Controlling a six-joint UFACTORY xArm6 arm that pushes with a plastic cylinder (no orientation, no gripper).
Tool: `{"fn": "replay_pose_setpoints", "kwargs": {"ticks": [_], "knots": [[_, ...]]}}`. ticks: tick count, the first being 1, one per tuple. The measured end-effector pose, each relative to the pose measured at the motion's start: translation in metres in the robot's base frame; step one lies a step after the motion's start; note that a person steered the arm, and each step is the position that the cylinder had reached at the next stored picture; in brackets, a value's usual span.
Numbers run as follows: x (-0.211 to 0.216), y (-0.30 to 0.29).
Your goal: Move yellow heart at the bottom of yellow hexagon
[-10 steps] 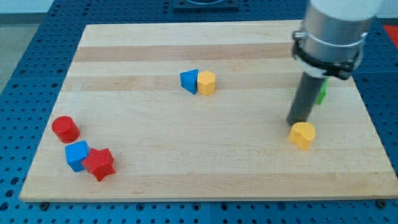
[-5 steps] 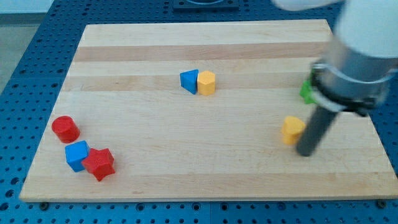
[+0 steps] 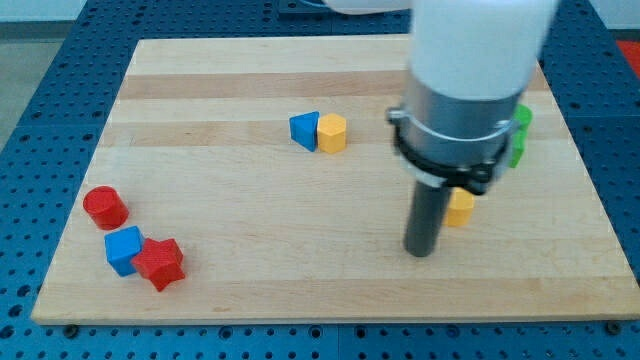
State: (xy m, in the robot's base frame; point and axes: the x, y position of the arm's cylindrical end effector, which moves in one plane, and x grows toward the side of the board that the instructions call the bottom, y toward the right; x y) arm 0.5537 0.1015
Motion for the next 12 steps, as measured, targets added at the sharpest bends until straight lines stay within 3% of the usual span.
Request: {"fn": "replay_pose_setpoints", "kwargs": {"ticks": [1,2,3,4,6,8,11,12], "knots": [[-0.002,0.039],[-0.026,0.028],[-0.051,-0.032],[-0.06,-0.053],[-0.034,0.003],[-0.046,0.054],[-0.098,-0.045],[-0.101,-0.035]]}}
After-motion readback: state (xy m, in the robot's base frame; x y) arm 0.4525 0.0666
